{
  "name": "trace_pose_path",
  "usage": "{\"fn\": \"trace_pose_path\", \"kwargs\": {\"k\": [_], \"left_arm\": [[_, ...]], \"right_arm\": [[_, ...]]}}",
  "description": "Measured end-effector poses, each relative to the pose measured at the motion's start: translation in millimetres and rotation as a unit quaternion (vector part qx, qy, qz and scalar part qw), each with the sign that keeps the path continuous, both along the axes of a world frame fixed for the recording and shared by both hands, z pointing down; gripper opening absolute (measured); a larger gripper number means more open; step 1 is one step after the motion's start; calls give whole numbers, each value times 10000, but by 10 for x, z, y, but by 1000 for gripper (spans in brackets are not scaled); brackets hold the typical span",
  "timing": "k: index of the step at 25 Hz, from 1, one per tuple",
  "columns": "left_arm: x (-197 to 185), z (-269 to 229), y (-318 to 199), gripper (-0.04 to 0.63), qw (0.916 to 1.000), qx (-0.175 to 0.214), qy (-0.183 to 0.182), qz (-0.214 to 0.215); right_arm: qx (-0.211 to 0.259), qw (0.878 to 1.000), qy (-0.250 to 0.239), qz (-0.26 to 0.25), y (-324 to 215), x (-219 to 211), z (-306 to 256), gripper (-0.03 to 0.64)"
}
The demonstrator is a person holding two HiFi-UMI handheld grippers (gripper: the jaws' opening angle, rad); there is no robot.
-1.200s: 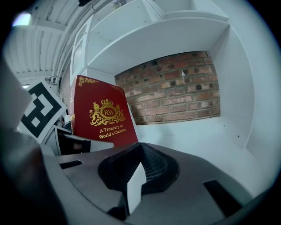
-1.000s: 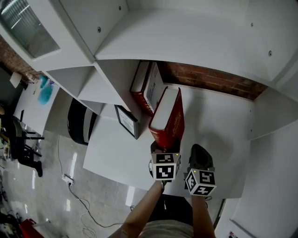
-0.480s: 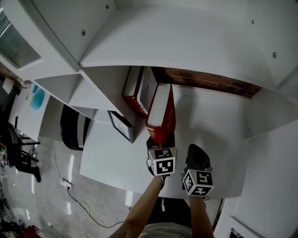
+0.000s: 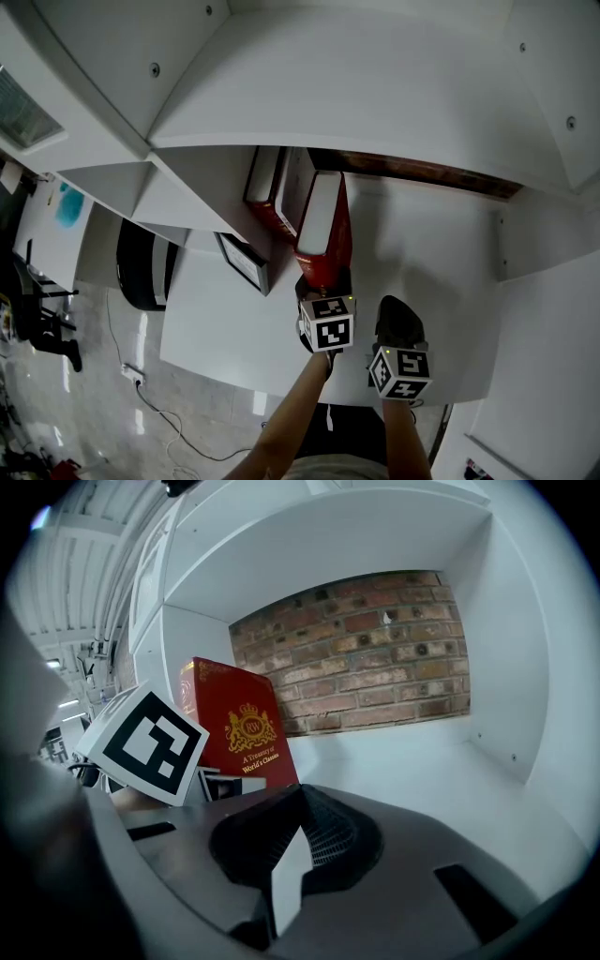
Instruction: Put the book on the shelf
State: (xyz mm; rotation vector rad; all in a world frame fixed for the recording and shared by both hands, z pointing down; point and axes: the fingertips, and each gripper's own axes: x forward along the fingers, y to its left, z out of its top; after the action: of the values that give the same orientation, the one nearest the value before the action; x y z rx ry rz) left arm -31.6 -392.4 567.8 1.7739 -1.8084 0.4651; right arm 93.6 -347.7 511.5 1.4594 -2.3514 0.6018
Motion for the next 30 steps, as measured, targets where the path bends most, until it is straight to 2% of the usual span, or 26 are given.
{"fn": "trace_pose_path", "kwargs": {"k": [8, 20, 30], "left_arm": [[27, 20, -23, 243, 9996, 164, -239, 71], [65, 79, 46, 244, 9986, 445, -287, 48], [119, 113, -53, 243, 9953, 705, -637, 212]], "right_arm": [[-22, 10000, 30, 31, -34, -1, 33, 15], [-59, 10000, 31, -2, -6, 2, 58, 15], [-119, 9999, 63, 24, -48, 36, 106, 15]]}}
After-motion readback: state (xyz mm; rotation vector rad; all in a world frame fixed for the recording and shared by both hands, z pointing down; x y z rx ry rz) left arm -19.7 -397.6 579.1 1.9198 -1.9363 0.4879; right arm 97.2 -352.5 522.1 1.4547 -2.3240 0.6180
